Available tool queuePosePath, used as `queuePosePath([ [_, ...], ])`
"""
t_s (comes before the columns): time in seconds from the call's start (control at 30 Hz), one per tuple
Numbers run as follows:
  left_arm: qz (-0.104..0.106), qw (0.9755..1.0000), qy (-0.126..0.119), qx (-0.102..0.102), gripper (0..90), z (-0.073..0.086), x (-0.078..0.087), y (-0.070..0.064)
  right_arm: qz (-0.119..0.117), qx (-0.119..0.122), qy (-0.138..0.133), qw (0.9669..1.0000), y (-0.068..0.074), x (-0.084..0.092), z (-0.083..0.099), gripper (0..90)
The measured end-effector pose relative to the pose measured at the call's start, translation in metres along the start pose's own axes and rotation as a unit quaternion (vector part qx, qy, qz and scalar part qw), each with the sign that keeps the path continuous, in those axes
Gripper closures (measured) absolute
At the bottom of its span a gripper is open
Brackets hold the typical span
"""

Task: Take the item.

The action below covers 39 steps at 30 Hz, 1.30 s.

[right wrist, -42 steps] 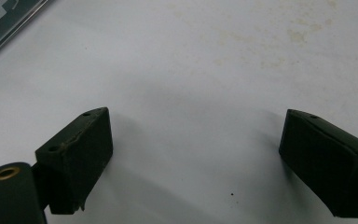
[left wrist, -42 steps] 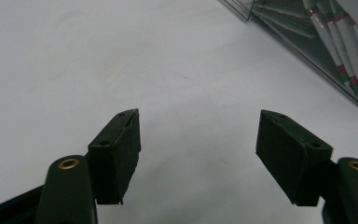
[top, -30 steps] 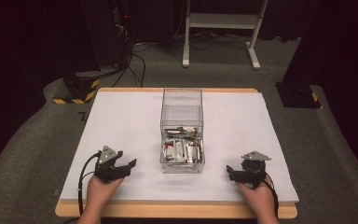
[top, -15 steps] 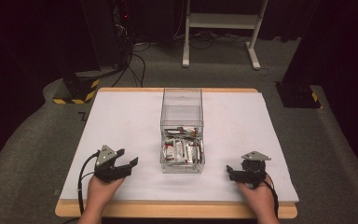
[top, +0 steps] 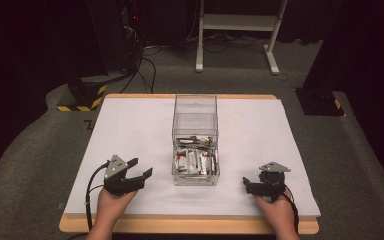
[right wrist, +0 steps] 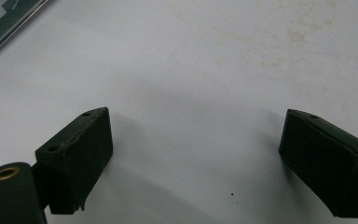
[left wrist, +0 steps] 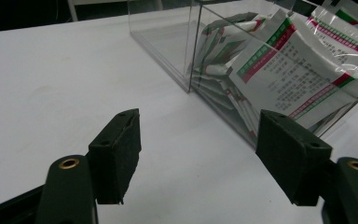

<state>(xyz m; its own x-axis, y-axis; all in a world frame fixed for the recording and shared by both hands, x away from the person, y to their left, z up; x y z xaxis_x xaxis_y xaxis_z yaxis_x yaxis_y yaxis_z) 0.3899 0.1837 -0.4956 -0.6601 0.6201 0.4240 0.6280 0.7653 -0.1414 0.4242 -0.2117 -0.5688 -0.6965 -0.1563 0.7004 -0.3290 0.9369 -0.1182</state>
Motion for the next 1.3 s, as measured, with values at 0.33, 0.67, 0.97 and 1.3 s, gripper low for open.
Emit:
queuePosePath([
  [0.33,0.014,0.9997,-0.019,0.002,31.9,-0.011,0.000,-0.011,0.000,0.000,0.000,1.0000,0.000,0.000,0.000,9.3],
  [0.67,0.028,0.9994,-0.020,0.002,32.2,-0.015,-0.006,-0.022,0.000,0.000,0.001,1.0000,0.000,0.000,0.000,9.3],
  [0.97,0.038,0.9991,-0.016,-0.006,32.6,-0.019,-0.011,-0.034,0.000,0.000,0.001,1.0000,0.000,0.000,0.000,9.3],
  [1.3,0.044,0.9988,-0.019,-0.012,33.1,-0.028,-0.019,-0.047,0.000,0.000,0.000,1.0000,0.000,0.000,0.000,9.3],
])
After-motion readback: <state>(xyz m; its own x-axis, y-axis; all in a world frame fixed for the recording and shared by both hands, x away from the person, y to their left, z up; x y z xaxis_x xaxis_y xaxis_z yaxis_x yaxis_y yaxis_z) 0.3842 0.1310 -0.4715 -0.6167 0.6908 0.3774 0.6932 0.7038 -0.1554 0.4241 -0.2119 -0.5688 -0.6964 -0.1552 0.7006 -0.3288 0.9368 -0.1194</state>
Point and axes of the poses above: each handheld gripper's, and its own axes: x roughly backward along the jaws, z roughly out of its underside, y roughly to its left, the point moved 9 cm from there along -x, roughly forward along the jaws, and after that the axes turned 8 degrees about z, right-handed, at the moved point
